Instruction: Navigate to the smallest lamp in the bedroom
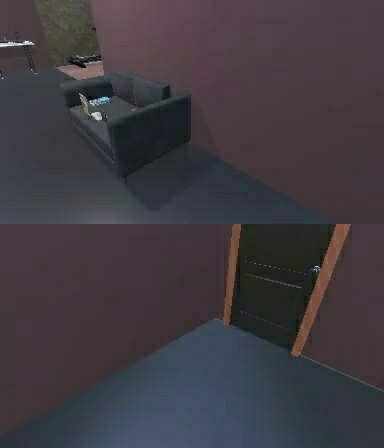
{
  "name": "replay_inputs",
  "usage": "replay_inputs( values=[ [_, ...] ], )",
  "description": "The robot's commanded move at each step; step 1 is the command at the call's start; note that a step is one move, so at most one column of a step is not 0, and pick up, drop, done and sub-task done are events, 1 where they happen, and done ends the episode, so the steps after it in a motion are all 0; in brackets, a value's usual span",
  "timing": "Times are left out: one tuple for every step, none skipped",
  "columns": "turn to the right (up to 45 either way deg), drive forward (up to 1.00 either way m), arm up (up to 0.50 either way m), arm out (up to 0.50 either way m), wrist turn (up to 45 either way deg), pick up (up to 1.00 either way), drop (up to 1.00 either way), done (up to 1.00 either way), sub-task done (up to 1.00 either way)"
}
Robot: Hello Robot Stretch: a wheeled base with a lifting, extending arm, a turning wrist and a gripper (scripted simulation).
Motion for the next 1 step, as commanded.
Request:
replay_inputs(
  values=[
    [-18.0, 0.00, 0.00, 0.00, 0.0, 0.00, 0.00, 0.00, 0.00]
  ],
)
